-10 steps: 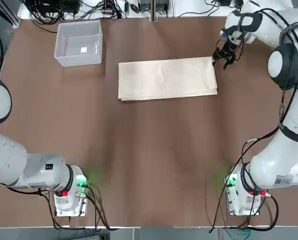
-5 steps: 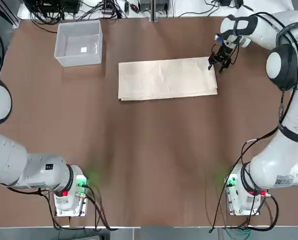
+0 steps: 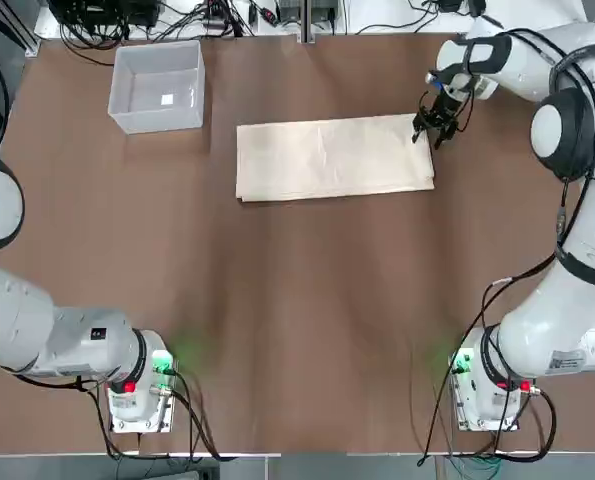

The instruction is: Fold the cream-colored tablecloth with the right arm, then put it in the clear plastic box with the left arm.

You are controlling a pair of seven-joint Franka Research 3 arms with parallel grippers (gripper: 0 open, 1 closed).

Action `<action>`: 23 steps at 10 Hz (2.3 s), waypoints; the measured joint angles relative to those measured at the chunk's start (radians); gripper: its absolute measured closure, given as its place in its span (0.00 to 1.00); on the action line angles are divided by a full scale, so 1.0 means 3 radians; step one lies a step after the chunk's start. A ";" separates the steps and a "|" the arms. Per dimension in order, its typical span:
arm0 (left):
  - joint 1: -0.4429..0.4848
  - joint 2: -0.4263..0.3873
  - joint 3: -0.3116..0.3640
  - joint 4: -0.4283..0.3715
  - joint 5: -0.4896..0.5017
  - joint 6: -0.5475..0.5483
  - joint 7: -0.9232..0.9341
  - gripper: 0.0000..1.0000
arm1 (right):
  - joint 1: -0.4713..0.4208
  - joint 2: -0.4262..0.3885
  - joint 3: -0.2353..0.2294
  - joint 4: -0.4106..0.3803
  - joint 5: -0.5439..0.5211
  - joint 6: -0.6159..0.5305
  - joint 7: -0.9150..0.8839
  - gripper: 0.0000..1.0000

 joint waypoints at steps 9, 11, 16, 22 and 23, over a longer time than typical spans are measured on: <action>-0.0002 0.0011 -0.0001 0.0000 0.0000 0.0000 0.0000 0.01 | 0.0013 -0.0004 0.0055 -0.0214 0.0008 0.0342 0.0000 0.00; -0.0002 0.0013 -0.0001 0.0000 0.0000 0.0000 0.0000 0.01 | 0.0021 -0.0004 0.0065 -0.0214 0.0008 0.0342 0.0000 0.00; -0.0004 0.0013 -0.0006 0.0000 0.0000 0.0000 0.0000 0.01 | 0.0029 -0.0005 0.0070 -0.0215 0.0008 0.0343 0.0000 0.04; -0.0004 0.0018 -0.0007 0.0000 0.0000 0.0000 0.0000 0.01 | 0.0034 -0.0005 0.0075 -0.0230 0.0008 0.0350 -0.0001 0.09; -0.0004 0.0018 -0.0008 0.0000 0.0000 0.0000 0.0000 0.01 | 0.0035 -0.0005 0.0077 -0.0236 0.0008 0.0354 -0.0001 0.09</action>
